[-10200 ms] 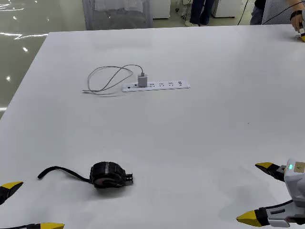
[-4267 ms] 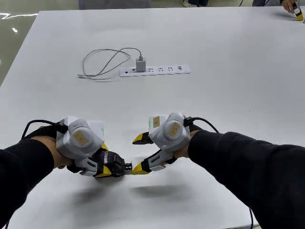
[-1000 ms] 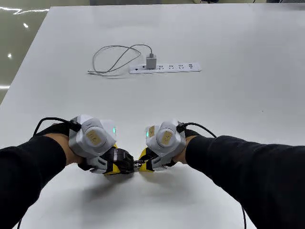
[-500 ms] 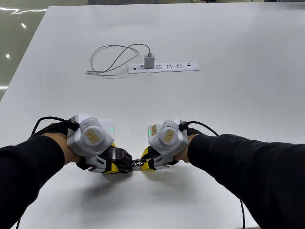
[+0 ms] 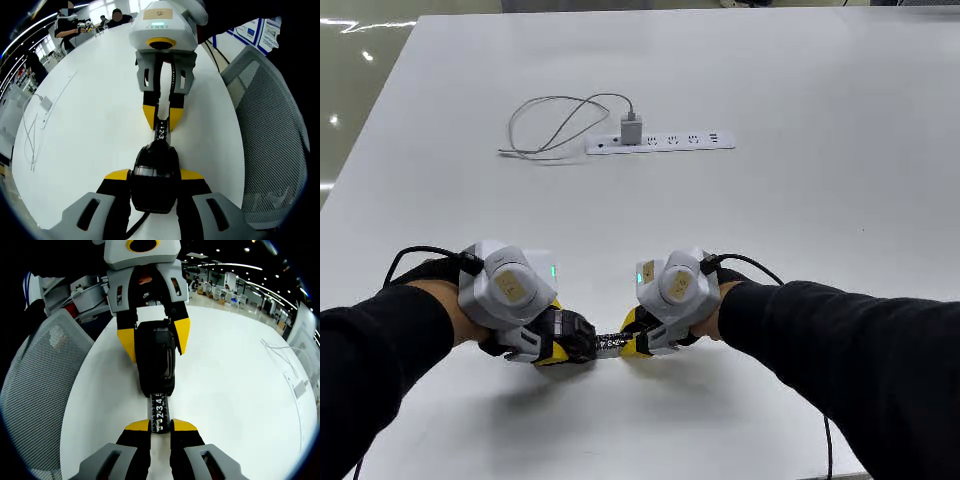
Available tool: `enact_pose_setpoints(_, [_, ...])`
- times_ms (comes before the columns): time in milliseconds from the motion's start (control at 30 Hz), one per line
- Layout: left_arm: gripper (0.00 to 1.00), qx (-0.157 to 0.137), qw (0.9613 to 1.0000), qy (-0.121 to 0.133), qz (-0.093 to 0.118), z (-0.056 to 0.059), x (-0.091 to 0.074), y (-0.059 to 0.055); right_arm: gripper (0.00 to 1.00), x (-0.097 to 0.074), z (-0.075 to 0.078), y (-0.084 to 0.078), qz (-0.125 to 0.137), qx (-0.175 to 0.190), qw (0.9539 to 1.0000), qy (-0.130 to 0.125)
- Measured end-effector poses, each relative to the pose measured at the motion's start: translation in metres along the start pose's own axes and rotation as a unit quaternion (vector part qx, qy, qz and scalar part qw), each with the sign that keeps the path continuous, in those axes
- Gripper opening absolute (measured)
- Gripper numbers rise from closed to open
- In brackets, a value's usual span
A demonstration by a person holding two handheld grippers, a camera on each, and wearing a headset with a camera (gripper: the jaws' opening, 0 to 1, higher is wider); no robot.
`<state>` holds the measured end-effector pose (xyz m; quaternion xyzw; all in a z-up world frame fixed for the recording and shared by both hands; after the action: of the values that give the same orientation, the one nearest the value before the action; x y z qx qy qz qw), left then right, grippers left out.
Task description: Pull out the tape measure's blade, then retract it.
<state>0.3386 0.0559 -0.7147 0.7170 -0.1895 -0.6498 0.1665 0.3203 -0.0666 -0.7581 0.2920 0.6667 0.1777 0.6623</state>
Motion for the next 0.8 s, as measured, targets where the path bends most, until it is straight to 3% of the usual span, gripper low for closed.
enact_pose_setpoints(800, [0.3, -0.002, 1.0, 0.001, 0.002, 0.0, -0.001, -0.001, 0.1, -0.011, 0.001, -0.012, -0.009, 0.005, 0.9999, -0.002])
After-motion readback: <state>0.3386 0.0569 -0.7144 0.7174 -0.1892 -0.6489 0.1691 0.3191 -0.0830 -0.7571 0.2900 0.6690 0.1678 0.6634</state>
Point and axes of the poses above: the centre of the closed fingertips' face, and the gripper's own axes: x roughly forward along the fingers, z roughly to its right, y roughly out of its top, the point moved 6 cm from there along -x, roughly backward along the fingers, and after that the axes turned 2 degrees about y, right-handed, at the moved point
